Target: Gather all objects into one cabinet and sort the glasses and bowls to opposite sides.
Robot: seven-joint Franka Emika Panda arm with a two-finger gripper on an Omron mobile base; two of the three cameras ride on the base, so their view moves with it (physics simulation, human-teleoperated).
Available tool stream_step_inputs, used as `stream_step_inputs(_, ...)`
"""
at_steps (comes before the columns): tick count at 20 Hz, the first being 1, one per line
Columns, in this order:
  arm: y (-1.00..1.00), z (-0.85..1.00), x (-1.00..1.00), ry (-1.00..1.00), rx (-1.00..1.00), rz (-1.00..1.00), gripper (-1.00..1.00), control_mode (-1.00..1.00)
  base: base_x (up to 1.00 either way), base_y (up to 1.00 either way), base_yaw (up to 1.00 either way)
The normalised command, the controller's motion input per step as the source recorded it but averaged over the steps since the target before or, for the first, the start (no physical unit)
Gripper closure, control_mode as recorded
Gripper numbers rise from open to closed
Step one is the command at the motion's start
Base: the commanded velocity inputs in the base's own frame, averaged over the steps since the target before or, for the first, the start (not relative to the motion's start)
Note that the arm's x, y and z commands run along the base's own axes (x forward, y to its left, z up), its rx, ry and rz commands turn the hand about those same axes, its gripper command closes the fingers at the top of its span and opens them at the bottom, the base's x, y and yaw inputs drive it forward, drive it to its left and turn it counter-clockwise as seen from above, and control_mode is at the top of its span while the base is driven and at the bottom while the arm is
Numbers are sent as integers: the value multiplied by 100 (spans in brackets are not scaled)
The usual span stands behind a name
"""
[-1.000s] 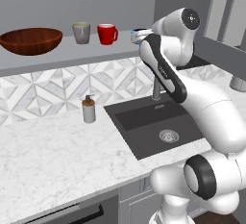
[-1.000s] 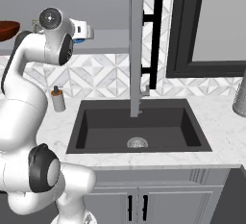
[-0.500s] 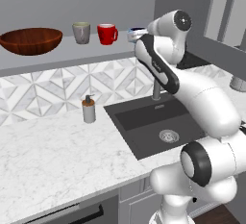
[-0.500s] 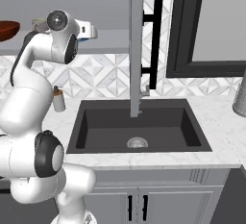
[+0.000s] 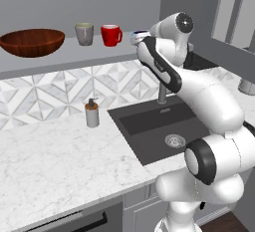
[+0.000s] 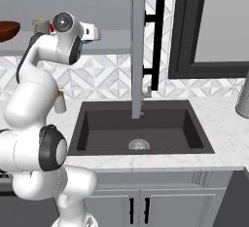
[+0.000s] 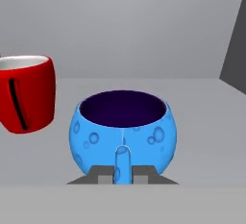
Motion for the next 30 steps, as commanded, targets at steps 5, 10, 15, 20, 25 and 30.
stream_step_inputs(5,0,-33,10,-2,0,0,-100,-100,0,0,0)
stream_step_inputs(10,0,-16,13,-4,0,0,-100,-100,0,0,0)
stream_step_inputs(15,0,6,3,0,2,0,-100,-100,0,0,0)
stream_step_inputs(20,0,50,-13,-3,8,0,-100,-100,0,0,0)
stream_step_inputs(25,-2,25,-86,-1,8,-2,-100,-100,0,0,0)
stream_step_inputs(30,-2,-11,-100,0,0,-8,-100,-100,0,0,0)
